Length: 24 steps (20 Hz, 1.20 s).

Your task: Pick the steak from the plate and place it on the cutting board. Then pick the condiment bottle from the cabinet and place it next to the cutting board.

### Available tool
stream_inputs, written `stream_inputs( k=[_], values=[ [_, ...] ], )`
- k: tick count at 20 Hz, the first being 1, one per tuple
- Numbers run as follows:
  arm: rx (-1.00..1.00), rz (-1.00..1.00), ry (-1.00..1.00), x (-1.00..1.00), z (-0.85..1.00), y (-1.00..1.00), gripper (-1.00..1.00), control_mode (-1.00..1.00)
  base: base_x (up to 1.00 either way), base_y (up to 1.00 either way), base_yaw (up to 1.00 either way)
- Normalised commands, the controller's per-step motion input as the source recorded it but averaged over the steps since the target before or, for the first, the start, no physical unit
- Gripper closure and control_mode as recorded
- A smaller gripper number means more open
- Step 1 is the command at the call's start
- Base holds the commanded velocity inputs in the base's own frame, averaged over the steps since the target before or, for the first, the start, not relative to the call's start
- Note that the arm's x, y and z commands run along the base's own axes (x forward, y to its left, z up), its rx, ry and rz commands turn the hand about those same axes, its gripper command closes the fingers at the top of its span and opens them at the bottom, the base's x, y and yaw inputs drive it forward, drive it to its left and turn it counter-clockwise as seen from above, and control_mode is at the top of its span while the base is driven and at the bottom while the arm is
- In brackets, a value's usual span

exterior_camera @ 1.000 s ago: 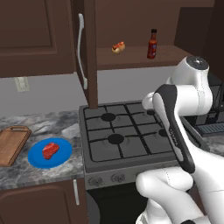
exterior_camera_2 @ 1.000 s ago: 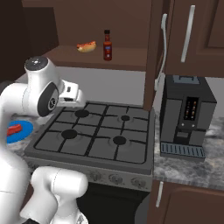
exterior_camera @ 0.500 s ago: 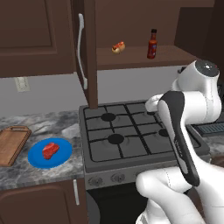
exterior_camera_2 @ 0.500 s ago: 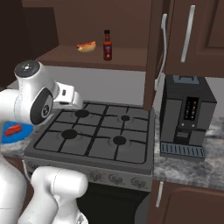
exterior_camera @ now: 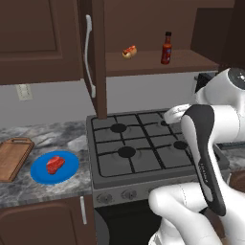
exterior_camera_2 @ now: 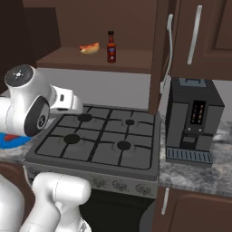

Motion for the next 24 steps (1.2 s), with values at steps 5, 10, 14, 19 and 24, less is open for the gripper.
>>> stream_inputs(
  k=[5,10,14,19,24],
  values=[
    [0.0,0.0,-0.08,-0.24,0.15,0.0,-1.0,-1.0,0.0,0.0,0.0],
    [0.0,0.01,-0.1,-0.26,0.13,0.0,-1.0,-1.0,0.0,0.0,0.0],
    [0.0,0.02,-0.11,-0.28,0.12,-0.01,-1.0,-1.0,0.0,0.0,0.0],
    [0.0,0.04,-0.11,-0.31,0.1,-0.08,-1.0,-1.0,0.0,0.0,0.0],
    [0.0,0.02,-0.09,-0.25,0.08,-0.02,-1.0,-1.0,0.0,0.0,0.0]
  ],
)
